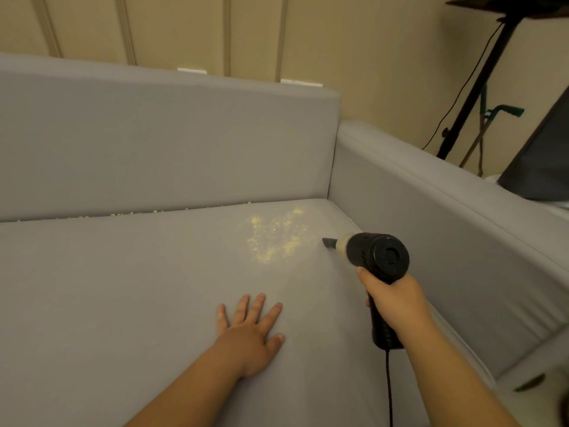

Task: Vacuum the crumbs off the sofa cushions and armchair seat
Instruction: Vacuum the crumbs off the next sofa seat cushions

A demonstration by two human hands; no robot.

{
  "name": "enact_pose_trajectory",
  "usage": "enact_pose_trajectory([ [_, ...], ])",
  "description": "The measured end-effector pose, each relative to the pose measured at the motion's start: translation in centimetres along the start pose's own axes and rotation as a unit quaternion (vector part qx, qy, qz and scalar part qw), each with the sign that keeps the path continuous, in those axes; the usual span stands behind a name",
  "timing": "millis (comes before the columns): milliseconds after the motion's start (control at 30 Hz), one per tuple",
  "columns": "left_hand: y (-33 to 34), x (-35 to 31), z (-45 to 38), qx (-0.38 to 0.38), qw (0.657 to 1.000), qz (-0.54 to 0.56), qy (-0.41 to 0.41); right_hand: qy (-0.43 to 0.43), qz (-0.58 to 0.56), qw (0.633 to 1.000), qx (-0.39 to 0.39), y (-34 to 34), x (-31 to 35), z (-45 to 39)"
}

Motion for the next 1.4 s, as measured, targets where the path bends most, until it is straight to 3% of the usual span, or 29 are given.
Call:
enact_pose_trajectory([
  [433,0.4,0.5,-0.2,0.000,1.000,0.001,-0.002,0.007,0.006,1.000,-0.002,0.7,0.6,-1.4],
  [633,0.4,0.3,-0.2,-0.001,1.000,0.003,0.002,0.056,-0.054,0.997,0.000,0.6,1.0,-2.1],
  [933,0.2,0.3,-0.3,0.011,1.000,0.006,0.000,0.008,0.042,0.999,0.025,-1.7,1.6,0.3],
  [1133,0.1,0.2,-0.1,0.011,1.000,0.003,-0.001,0.013,0.038,0.999,-0.014,-2.0,0.9,0.4],
  [1400,0.1,0.2,-0.1,0.014,1.000,0.003,0.000,-0.010,0.088,0.996,0.027,-1.5,1.2,0.9],
])
Point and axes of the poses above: each hand's wrist, its own z-axis away from the middle knuckle, its own y-axis out of the palm, x = y × z, the point moved 3 cm from there along -z, towards the middle knuckle, and after that the axes turned 13 degrees about y, right-handed, at the moved point
